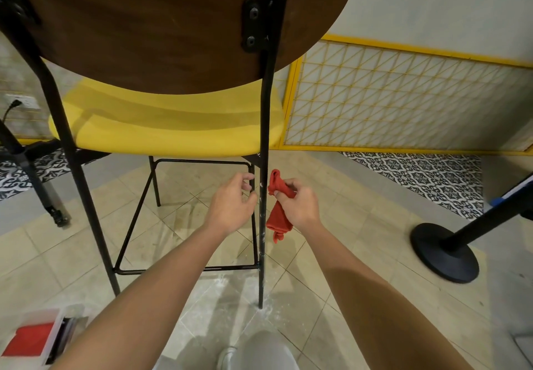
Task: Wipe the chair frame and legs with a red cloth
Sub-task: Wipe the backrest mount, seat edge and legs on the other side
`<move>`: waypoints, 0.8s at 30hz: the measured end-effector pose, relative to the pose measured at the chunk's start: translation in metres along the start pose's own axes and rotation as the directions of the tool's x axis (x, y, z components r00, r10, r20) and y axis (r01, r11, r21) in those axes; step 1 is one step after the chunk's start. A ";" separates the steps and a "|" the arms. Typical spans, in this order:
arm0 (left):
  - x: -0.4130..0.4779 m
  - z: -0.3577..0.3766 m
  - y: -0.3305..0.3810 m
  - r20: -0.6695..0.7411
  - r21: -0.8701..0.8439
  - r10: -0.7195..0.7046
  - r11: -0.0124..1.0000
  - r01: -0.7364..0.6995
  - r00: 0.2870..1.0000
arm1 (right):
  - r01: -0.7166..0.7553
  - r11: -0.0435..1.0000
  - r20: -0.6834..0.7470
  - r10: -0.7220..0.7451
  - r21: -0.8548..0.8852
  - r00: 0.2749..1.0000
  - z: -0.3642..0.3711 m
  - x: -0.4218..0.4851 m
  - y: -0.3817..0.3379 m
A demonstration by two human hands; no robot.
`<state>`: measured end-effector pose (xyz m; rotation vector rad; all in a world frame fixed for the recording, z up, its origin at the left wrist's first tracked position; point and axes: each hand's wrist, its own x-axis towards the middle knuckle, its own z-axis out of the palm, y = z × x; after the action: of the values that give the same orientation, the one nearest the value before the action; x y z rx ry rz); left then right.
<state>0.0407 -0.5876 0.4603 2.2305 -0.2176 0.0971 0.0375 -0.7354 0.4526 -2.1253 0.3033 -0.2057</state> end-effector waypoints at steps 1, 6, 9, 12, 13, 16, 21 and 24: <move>-0.003 0.002 0.003 0.063 -0.040 -0.021 0.999 0.023 0.998 | 0.012 0.999 0.005 -0.012 0.033 1.000 -0.002 -0.003 -0.002; -0.023 0.008 0.017 0.320 -0.420 -0.113 0.873 0.248 0.941 | 0.063 0.977 0.126 -0.090 0.204 0.988 -0.008 -0.018 -0.012; -0.031 0.013 0.020 0.319 -0.591 -0.177 0.731 0.342 0.931 | 0.070 0.949 0.227 -0.144 0.307 0.963 -0.011 -0.026 -0.019; -0.031 0.016 0.019 0.260 -0.678 -0.256 0.638 0.364 0.931 | 0.141 0.960 0.307 -0.214 0.242 0.927 -0.014 -0.026 -0.021; -0.030 0.016 0.019 0.237 -0.701 -0.276 0.616 0.361 0.932 | 0.138 0.963 0.345 -0.213 0.230 0.914 -0.015 -0.025 -0.021; -0.023 0.015 0.019 0.187 -0.763 -0.365 0.531 0.369 0.912 | 0.078 0.972 0.455 -0.175 0.223 0.873 -0.020 -0.019 -0.023; -0.013 0.015 0.021 0.033 -0.717 -0.422 0.622 0.316 0.906 | 0.031 0.970 0.222 -0.087 0.243 0.971 -0.027 -0.009 -0.017; -0.003 0.022 0.023 -0.022 -0.675 -0.412 0.678 0.290 0.911 | 0.001 0.965 0.164 -0.045 0.261 0.985 -0.025 -0.001 -0.015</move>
<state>0.0331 -0.6178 0.4639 1.4941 0.2572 -0.0029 0.0319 -0.7467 0.4786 -1.8722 0.1428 -0.0728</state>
